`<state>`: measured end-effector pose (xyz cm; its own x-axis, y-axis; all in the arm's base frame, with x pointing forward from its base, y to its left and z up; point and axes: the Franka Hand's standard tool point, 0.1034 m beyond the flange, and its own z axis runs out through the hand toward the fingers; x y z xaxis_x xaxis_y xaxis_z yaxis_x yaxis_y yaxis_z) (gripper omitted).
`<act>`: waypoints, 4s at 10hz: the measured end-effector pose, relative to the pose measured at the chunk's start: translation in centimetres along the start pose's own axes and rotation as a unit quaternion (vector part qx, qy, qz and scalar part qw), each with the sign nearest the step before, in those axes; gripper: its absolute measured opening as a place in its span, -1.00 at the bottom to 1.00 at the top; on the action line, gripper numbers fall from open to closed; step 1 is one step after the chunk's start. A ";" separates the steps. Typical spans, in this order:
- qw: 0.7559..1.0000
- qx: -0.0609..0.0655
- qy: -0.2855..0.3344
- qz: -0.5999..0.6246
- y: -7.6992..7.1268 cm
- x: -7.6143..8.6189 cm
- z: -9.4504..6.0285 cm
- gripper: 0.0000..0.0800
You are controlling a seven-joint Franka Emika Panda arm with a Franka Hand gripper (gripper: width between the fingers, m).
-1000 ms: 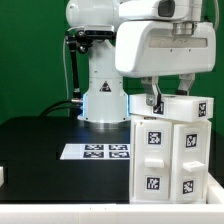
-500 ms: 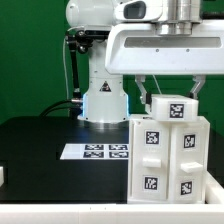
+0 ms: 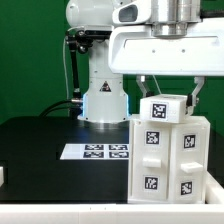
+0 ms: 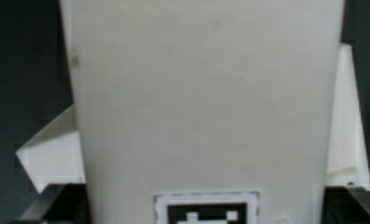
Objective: Assemble cabinet
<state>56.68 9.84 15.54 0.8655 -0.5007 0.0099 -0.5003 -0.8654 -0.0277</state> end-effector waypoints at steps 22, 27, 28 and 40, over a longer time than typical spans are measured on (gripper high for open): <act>0.880 0.044 -0.039 0.471 -1.1 0.3 -0.8 0.62; 0.986 0.029 -0.037 0.159 -1.6 -0.2 -2.2 0.62; 0.989 0.029 -0.037 0.144 -1.6 -0.2 -2.1 0.62; 0.900 0.023 -0.025 -0.434 -0.9 0.0 -2.2 0.62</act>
Offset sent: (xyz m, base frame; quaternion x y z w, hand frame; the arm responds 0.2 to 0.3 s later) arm -0.0123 0.0016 -0.0066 -0.0069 0.0207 0.3658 0.9304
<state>57.10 10.58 17.72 0.9309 0.3653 0.0027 0.3645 -0.9283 -0.0731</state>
